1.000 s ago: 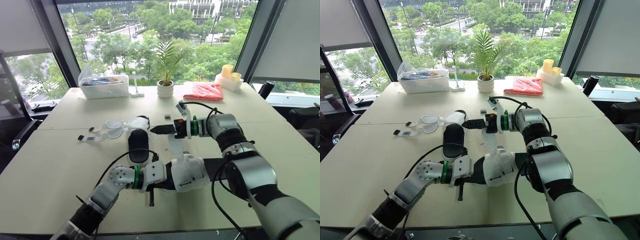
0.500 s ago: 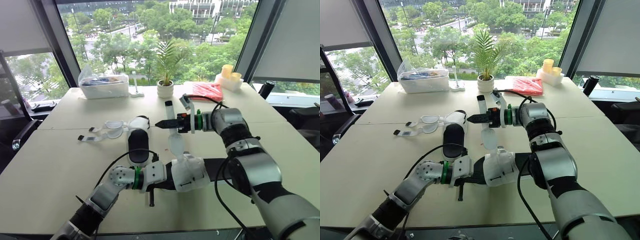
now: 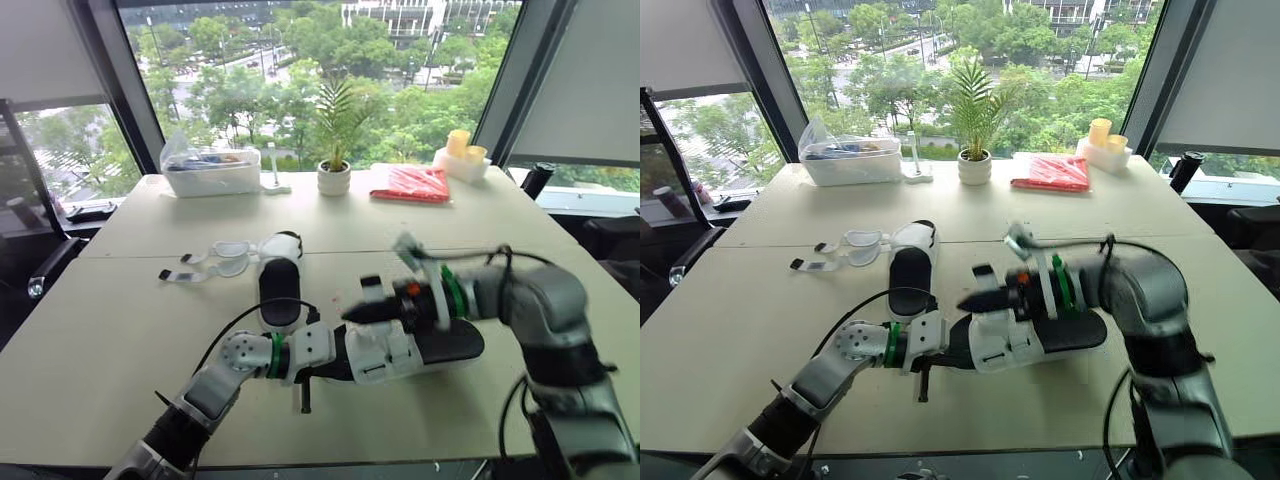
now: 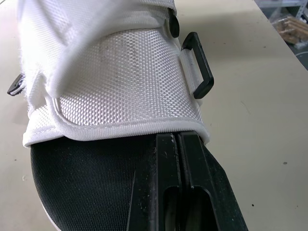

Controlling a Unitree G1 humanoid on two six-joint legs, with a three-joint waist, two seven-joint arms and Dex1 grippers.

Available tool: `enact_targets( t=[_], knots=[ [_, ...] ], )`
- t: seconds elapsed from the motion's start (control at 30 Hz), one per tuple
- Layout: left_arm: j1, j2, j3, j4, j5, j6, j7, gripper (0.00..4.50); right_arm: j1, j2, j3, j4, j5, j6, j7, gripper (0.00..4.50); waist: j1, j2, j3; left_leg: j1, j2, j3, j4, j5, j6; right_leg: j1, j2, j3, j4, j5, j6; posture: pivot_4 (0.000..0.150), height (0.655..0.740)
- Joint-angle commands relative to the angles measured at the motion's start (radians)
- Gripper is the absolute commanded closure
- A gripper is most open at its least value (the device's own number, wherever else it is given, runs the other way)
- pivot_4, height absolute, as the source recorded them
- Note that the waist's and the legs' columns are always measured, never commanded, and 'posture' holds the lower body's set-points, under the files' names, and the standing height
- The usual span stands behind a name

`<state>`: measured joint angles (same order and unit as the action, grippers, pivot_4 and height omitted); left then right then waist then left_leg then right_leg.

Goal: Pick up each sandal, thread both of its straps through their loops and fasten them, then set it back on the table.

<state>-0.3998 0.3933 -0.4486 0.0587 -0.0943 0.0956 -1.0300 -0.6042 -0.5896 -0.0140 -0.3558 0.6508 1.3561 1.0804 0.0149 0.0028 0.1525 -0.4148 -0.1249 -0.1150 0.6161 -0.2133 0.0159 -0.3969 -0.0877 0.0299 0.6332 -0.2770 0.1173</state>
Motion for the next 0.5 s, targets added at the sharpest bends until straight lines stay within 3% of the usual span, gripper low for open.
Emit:
enact_targets(
  t=[0.03,0.1,0.2,0.3,0.4,0.5],
  knots=[
    [0.041,0.018,-0.063,0.065,0.058,0.035,-0.026,4.50,0.117,-0.034,0.007,-0.161,-0.018,-0.146,-0.055,4.46,-0.001,0.000,0.000,0.000,0.000,0.000,0.000,0.000,0.000,0.001,0.000,0.000,0.000,0.000,0.000,0.150,0.7400],
    [0.041,0.020,-0.062,0.067,0.055,0.037,-0.031,4.50,0.192,-0.068,0.048,-0.194,-0.049,-0.230,-0.058,4.46,-0.001,-0.001,0.000,0.001,0.000,0.000,0.000,0.000,0.000,0.001,0.000,-0.001,0.000,0.000,0.000,0.150,0.7400],
    [0.036,0.018,-0.065,0.069,0.054,0.038,-0.038,4.50,0.258,-0.135,0.090,-0.216,-0.058,-0.306,-0.022,3.55,-0.001,-0.001,0.000,0.001,0.000,0.000,0.000,0.000,0.000,0.002,0.000,-0.001,-0.001,0.000,0.000,0.150,0.7400],
    [0.033,0.019,-0.065,0.074,0.056,0.034,-0.042,4.50,0.288,-0.205,0.116,-0.227,-0.081,-0.378,-0.001,2.01,-0.001,-0.001,-0.001,0.001,0.000,0.000,0.000,0.000,0.001,0.002,0.000,-0.002,-0.002,0.000,0.000,0.150,0.7400],
    [0.031,0.018,-0.067,0.076,0.057,0.033,-0.045,4.50,0.380,-0.377,0.099,-0.267,-0.109,-0.493,0.121,0.59,0.005,-0.001,-0.001,0.001,0.001,-0.001,0.000,0.000,0.001,0.002,0.000,-0.003,-0.003,0.000,0.000,0.150,0.7400],
    [0.029,0.017,-0.066,0.082,0.057,0.029,-0.046,4.50,0.465,-0.484,0.066,-0.268,-0.103,-0.562,0.189,0.59,0.001,-0.003,-0.001,0.001,0.001,-0.001,0.000,-0.001,0.003,0.004,0.000,-0.004,-0.005,-0.001,0.001,0.150,0.7400]
  ],
)
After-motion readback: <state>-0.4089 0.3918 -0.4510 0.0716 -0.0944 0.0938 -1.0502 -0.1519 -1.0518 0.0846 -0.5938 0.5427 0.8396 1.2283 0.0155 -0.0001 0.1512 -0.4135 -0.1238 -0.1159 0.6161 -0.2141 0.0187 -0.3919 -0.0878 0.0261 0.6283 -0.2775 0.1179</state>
